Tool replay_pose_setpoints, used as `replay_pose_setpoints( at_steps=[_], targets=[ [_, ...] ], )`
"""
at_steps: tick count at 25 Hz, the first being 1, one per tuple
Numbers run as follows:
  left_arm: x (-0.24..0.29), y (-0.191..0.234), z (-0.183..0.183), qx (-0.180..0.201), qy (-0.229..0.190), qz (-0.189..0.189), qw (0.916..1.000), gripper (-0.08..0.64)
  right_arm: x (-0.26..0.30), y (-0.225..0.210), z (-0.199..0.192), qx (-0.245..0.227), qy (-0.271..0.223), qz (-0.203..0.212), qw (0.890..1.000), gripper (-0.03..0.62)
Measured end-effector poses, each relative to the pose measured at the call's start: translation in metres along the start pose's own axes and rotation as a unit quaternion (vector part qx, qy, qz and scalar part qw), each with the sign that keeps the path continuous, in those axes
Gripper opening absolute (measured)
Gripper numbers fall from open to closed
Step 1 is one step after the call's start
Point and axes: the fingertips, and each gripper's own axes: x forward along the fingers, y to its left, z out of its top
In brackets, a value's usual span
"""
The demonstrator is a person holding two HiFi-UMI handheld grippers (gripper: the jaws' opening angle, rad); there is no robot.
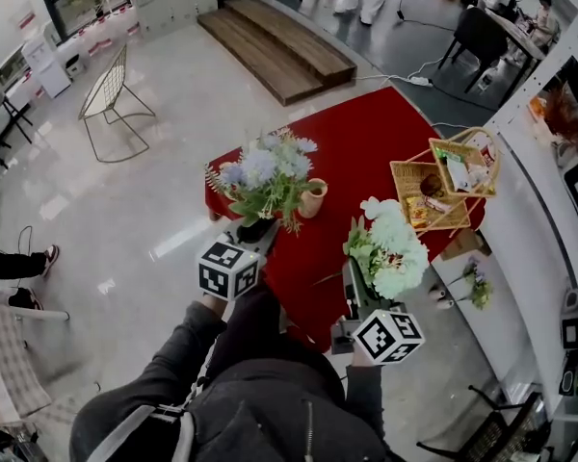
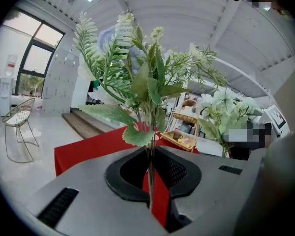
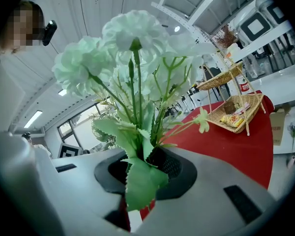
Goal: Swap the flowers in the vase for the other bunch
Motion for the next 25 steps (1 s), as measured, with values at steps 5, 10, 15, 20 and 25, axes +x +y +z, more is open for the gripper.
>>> replay_pose_setpoints(
  at_steps=[5,10,15,20,25],
  targets=[
    [0.000,0.005,0.000,-0.003,-0.001,0.008,1.0000,0.043,0.010,-0.003,0.009,-0.007,-0.001,0.003,1.000,0.071],
    [-0.002,0.011,0.002,-0.010,-0.003,0.015,0.9998,0.044,0.021,-0.002,0.026,-0.019,-0.007,0.009,1.000,0.071],
    [-0.004,0.017,0.002,-0.017,-0.008,0.022,0.9996,0.043,0.031,0.000,0.042,-0.036,-0.013,0.020,0.999,0.071],
    [-0.005,0.018,0.002,-0.019,-0.009,0.023,0.9995,0.043,0.038,-0.002,0.059,-0.051,-0.022,0.026,0.998,0.071],
    [-0.006,0.021,0.002,-0.021,-0.010,0.025,0.9994,0.043,0.044,-0.002,0.079,-0.063,-0.035,0.026,0.997,0.071]
  ],
)
